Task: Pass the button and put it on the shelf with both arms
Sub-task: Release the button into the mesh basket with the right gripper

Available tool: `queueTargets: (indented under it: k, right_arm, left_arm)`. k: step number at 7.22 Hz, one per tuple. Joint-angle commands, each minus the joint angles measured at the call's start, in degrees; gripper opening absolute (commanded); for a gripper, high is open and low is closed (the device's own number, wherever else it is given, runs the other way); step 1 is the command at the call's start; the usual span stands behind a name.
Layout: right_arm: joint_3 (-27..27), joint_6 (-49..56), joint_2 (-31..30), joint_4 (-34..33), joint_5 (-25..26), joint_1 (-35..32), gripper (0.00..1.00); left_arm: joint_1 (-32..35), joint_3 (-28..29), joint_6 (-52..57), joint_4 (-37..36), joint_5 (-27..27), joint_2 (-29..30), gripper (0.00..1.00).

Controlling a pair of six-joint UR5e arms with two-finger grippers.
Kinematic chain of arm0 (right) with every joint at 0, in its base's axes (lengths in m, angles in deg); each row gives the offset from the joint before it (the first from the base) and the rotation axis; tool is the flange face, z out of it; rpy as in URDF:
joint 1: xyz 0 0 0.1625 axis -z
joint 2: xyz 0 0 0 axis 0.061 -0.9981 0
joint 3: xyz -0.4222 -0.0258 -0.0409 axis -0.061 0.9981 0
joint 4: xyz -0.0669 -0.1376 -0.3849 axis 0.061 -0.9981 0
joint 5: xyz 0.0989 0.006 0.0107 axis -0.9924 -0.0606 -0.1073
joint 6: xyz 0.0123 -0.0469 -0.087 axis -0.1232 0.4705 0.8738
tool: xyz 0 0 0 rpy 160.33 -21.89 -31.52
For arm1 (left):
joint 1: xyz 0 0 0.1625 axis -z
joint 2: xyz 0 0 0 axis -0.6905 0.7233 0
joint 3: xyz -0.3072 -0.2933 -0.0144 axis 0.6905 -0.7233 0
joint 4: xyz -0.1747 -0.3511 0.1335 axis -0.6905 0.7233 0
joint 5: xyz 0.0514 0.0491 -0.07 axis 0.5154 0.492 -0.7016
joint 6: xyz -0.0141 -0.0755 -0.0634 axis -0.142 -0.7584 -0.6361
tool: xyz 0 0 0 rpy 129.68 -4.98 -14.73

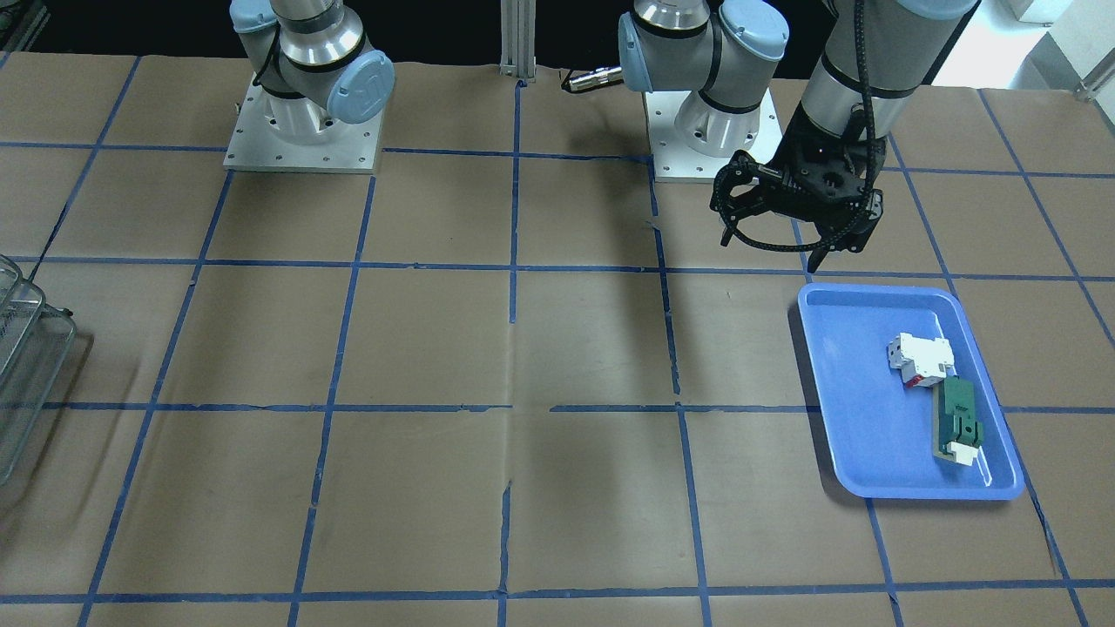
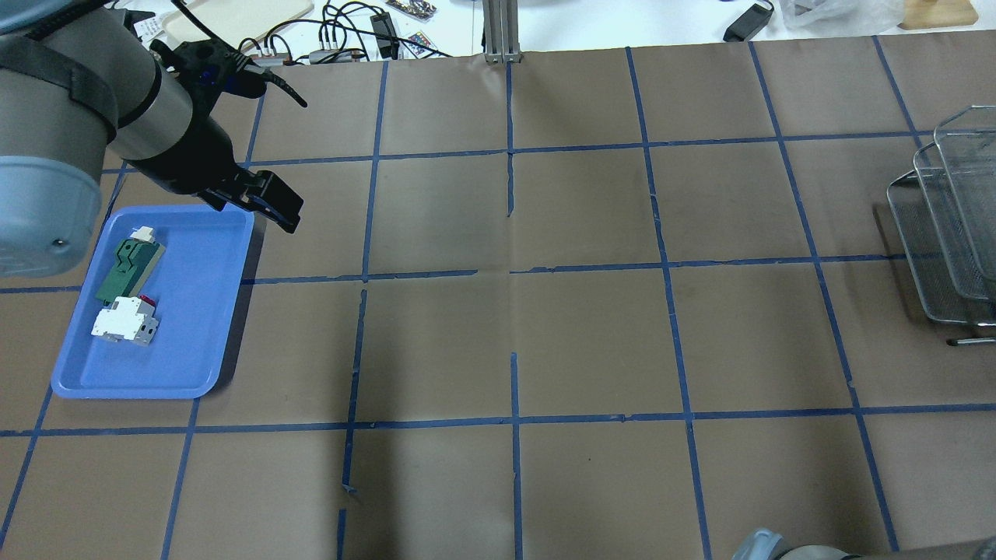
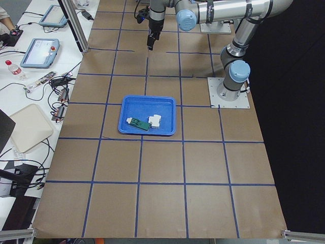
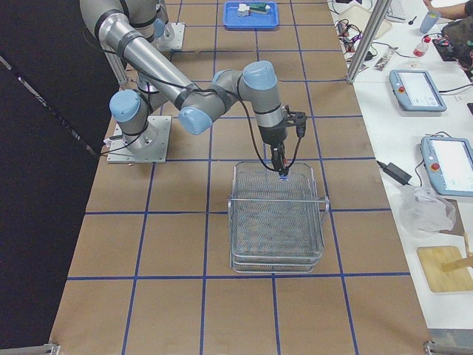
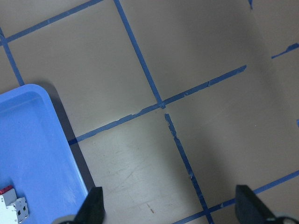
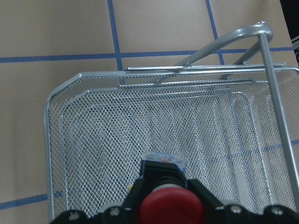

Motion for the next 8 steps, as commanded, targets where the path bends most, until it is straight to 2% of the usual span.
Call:
queueTargets:
  k: [1, 2, 3, 6, 8]
  right_arm:
    - [-0.2, 0.2, 1.0, 0.0, 1.2, 0.1, 0.44]
    - [-0.3, 0.6, 1.0, 1.5, 4.7, 0.2, 0.99]
    - [-0.2, 0.7, 0.6, 4.6, 6.4, 0.3, 1.0]
    - [0.1, 0.8, 0.1, 6.1, 6.4, 0.7, 1.0]
    - [0.7, 0.8, -3.1, 12.6, 5.5, 0.6, 1.0]
  left_arm:
    - [-0.1, -0.1, -1.1, 0.0, 0.1, -0.1, 1.0]
    - [-0.1, -0.2, -1.1, 0.0, 0.1, -0.1, 1.0]
    - [-0.1, -0.2, -1.1, 0.0, 0.1, -0.1, 1.0]
    - [0.0, -0.2, -1.1, 0.0, 0.1, -0.1, 1.0]
    - [-0.1, -0.2, -3.1, -0.9, 1.0, -0.1, 1.0]
